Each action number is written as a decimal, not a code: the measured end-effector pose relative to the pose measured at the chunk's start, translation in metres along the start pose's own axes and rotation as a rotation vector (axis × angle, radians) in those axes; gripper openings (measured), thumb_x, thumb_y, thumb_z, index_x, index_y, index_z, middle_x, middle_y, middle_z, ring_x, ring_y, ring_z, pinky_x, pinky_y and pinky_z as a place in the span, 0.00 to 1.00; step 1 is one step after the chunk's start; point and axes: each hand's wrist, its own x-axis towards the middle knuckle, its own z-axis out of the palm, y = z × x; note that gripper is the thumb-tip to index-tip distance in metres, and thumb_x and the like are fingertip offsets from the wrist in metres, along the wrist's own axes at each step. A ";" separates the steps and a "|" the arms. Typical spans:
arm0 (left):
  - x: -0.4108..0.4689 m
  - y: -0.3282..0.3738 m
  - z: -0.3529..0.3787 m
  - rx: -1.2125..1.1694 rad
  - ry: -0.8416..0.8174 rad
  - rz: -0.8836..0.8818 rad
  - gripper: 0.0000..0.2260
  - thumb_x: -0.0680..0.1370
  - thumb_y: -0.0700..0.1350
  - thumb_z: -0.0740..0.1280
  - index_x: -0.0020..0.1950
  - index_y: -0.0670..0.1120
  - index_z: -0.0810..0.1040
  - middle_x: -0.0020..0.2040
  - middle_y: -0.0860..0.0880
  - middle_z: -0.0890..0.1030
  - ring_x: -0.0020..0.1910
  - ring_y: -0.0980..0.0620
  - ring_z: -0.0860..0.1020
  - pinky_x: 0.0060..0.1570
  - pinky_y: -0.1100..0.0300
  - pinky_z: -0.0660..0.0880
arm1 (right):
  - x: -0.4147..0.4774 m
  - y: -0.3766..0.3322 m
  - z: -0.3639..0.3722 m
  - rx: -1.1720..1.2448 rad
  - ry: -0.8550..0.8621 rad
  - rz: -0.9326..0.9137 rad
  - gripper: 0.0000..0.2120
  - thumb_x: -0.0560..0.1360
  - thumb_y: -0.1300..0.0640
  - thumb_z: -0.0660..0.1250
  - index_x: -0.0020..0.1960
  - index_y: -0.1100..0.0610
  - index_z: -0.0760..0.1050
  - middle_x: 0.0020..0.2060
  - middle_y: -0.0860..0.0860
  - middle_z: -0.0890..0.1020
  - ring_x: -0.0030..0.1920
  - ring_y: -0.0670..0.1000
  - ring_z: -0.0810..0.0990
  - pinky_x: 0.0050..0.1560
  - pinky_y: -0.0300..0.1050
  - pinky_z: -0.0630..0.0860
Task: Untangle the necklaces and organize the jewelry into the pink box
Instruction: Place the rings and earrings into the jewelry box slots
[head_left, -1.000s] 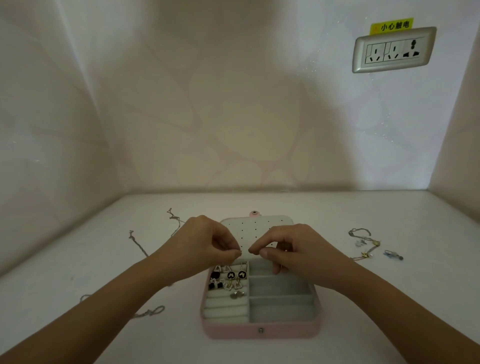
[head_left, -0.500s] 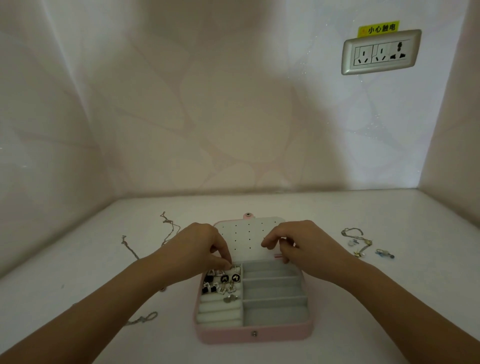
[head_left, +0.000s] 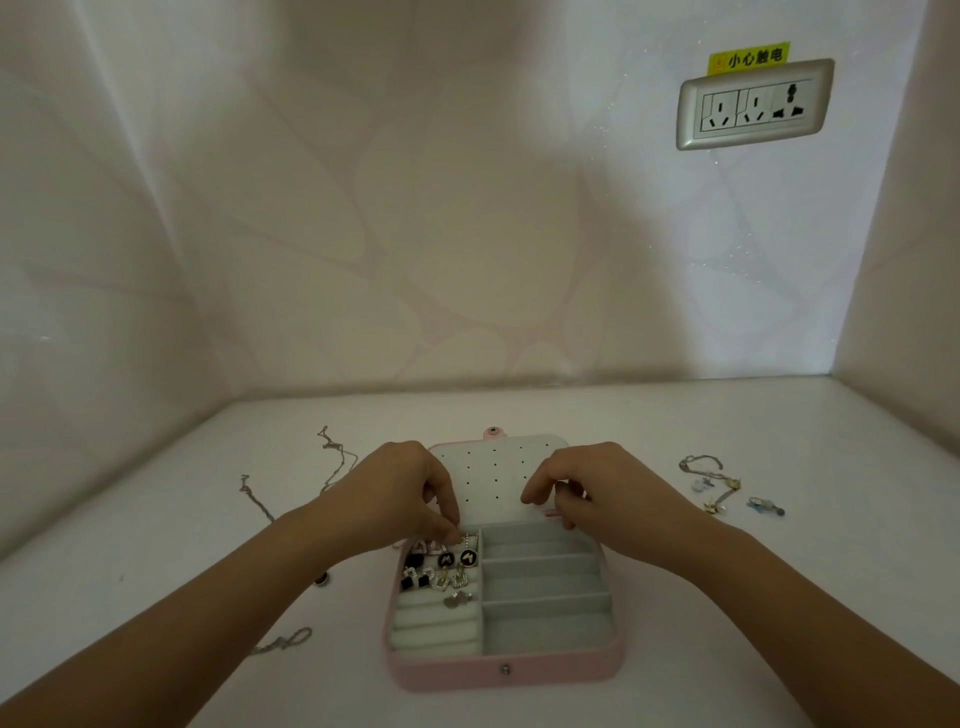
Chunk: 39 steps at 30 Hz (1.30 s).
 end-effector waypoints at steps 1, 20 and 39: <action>0.001 0.000 0.000 0.004 0.007 -0.006 0.07 0.66 0.48 0.78 0.34 0.54 0.81 0.25 0.56 0.66 0.23 0.60 0.65 0.25 0.69 0.59 | 0.000 0.000 0.000 -0.005 0.000 -0.002 0.18 0.74 0.69 0.57 0.50 0.55 0.82 0.40 0.42 0.78 0.33 0.31 0.76 0.37 0.26 0.69; 0.013 -0.010 -0.007 -0.119 -0.100 -0.049 0.07 0.66 0.47 0.79 0.37 0.52 0.81 0.27 0.58 0.75 0.25 0.66 0.71 0.27 0.75 0.64 | 0.000 -0.001 0.000 -0.040 -0.008 -0.011 0.17 0.74 0.69 0.57 0.51 0.55 0.82 0.42 0.44 0.79 0.35 0.30 0.76 0.39 0.26 0.69; 0.012 -0.013 -0.010 -0.140 0.043 0.022 0.06 0.76 0.50 0.69 0.52 0.55 0.79 0.42 0.55 0.80 0.40 0.60 0.76 0.43 0.66 0.72 | 0.003 0.005 0.002 0.018 0.011 -0.002 0.18 0.74 0.68 0.58 0.51 0.52 0.81 0.44 0.43 0.81 0.34 0.33 0.78 0.37 0.27 0.70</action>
